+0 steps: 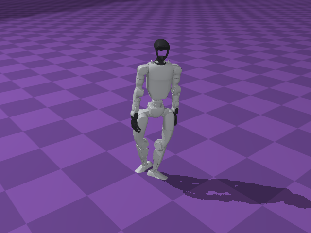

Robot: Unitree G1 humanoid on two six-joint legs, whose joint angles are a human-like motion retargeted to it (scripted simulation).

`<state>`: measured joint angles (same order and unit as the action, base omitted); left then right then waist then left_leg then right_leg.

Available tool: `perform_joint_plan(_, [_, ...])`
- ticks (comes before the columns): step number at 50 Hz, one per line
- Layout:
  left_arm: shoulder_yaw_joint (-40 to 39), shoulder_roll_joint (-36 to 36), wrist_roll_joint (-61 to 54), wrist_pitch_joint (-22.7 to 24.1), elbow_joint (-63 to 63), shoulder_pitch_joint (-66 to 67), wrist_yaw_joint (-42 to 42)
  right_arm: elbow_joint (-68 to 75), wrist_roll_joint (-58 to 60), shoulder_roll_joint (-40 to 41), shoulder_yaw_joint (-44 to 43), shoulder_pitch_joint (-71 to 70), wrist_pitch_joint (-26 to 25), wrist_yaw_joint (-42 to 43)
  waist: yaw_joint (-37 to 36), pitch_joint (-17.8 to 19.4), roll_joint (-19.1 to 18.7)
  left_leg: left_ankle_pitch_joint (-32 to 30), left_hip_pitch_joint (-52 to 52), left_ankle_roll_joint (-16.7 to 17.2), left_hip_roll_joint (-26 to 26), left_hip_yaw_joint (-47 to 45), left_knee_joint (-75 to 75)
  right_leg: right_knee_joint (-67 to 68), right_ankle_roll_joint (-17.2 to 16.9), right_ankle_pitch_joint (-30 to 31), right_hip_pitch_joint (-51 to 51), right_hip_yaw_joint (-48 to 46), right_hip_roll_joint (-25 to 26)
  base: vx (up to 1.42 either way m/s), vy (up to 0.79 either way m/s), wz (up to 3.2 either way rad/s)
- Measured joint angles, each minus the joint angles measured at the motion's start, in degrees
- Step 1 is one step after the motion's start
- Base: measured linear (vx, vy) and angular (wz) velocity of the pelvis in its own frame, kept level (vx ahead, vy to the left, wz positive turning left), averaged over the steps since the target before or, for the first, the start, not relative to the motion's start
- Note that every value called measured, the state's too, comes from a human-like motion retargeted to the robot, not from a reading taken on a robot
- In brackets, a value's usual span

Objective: In place motions

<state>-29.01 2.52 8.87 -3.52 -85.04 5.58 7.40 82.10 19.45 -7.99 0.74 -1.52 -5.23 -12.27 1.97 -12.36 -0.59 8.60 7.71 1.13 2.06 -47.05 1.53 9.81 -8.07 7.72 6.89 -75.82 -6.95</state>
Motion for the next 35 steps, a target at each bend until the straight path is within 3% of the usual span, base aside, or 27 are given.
perform_joint_plan(3, [2.4, 0.8, 0.6, -0.1, -0.5, -2.3, 0.2, 3.8, -1.6, -1.1, -2.2, 0.4, -0.6, 1.0, 1.9, 0.2, -5.4, 1.5, 2.8, 0.2, 6.8, 3.6, 3.3, 18.8, 6.8, 4.1, -6.3, 13.2, -6.2, 0.20, -0.34, 0.75])
perform_joint_plan(5, [4.0, 1.8, 0.9, -0.3, -0.9, -4.0, 0.5, 5.7, -4.1, -1.5, -3.0, 0.7, -0.9, 1.7, 4.7, 1.1, -5.7, 2.1, 4.4, -0.6, 7.0, 6.0, 4.7, 30.8, 5.7, 2.4, -14.5, 27.5, -10.2, 0.09, -0.43, 1.32])
perform_joint_plan(8, [6.8, 3.9, 2.1, -1.2, -1.8, -7.4, 1.4, 7.7, -8.2, -1.2, -5.1, 1.2, -1.2, 2.1, 9.7, 3.4, -6.2, 1.2, 6.7, -1.8, 6.9, 12.2, 5.5, 36.0, 0.7, -1.5, -24.4, 46.1, -5.0, -0.08, -0.47, 1.86])
perform_joint_plan(10, [8.1, 5.2, 3.4, -1.7, -2.1, -9.4, 1.6, 8.7, -10.4, -0.9, -6.1, 1.8, -1.0, 1.6, 11.8, 4.8, -6.4, 0.3, 7.5, -2.0, 7.2, 14.9, 5.3, 35.1, 0.1, -3.2, -27.5, 51.6, -1.9, -0.11, -0.42, 1.72])
perform_joint_plan(14, [10.3, 6.1, 4.9, -1.8, -0.9, -11.4, 2.7, 10.4, -11.2, -0.3, -6.7, 3.8, -0.9, 1.0, 13.6, 5.1, -5.0, -1.7, 8.4, -1.5, 5.7, 19.8, 3.4, 25.0, 2.1, -7.1, -30.2, 54.6, -0.9, -0.05, -0.41, 1.54])
perform_joint_plan(20, [11.7, 4.1, 4.0, -0.9, 1.2, -10.9, 4.5, 11.0, -7.3, -0.4, -5.6, 5.8, -1.6, 1.2, 14.5, 8.6, 0.7, -5.1, 1.5, -1.2, -1.9, 27.4, -2.3, 0.7, 2.1, -13.7, -26.6, 71.1, 3.8, 0.01, -0.22, 1.55])
perform_joint_plan(22, [11.5, 3.8, 4.0, -1.0, 0.3, -10.1, 4.4, 10.4, -5.9, -0.5, -5.0, 6.2, -1.7, 0.9, 13.0, 9.2, 2.4, -5.3, -1.7, -1.1, -4.0, 28.3, -3.8, -3.2, 2.1, -12.2, -23.7, 69.4, 2.8, 0.13, -0.05, 0.57])
perform_joint_plan(25, [11.2, 4.1, 6.3, -2.1, -2.0, -8.7, 4.0, 8.9, -4.2, -0.2, -5.5, 6.4, -2.6, -0.6, 10.5, 7.2, 3.7, -5.7, -0.7, -1.0, -4.8, 30.5, -2.6, -4.3, 0.7, -12.9, -21.1, 61.4, 0.2, 0.06, -0.06, 0.69])
perform_joint_plan(30, [11.6, 2.9, 3.7, -1.2, -6.8, -7.1, -1.6, 2.0, -5.6, 0.2, -7.5, 4.6, -1.5, -0.7, 7.3, 10.0, 3.3, -5.0, -1.9, -1.1, -3.8, 34.4, 0.2, -8.0, 0.7, -11.9, -15.5, 57.0, 1.2, -0.03, 0.04, 0.84])
perform_joint_plan(33, [10.2, 2.8, 6.4, -2.6, -8.1, -4.0, 1.0, -0.7, -5.5, 0.1, -6.2, 3.6, -1.1, -0.9, 10.0, 5.9, 2.8, -4.7, -0.8, -0.8, -4.8, 37.4, 0.2, -7.7, 1.4, -13.0, -16.3, 54.0, 0.4, 0.19, 0.07, 0.85])
perform_joint_plan(35, [9.0, 2.3, 8.2, -3.1, -8.0, -2.6, 0.4, -2.2, -6.0, 0.5, -6.3, 2.3, -1.5, -0.3, 8.4, 5.3, 2.6, -5.4, -0.4, -0.9, -4.6, 36.5, 0.0, -7.3, 1.8, -13.2, -16.7, 54.8, 0.8, 0.02, 0.10, -0.07])
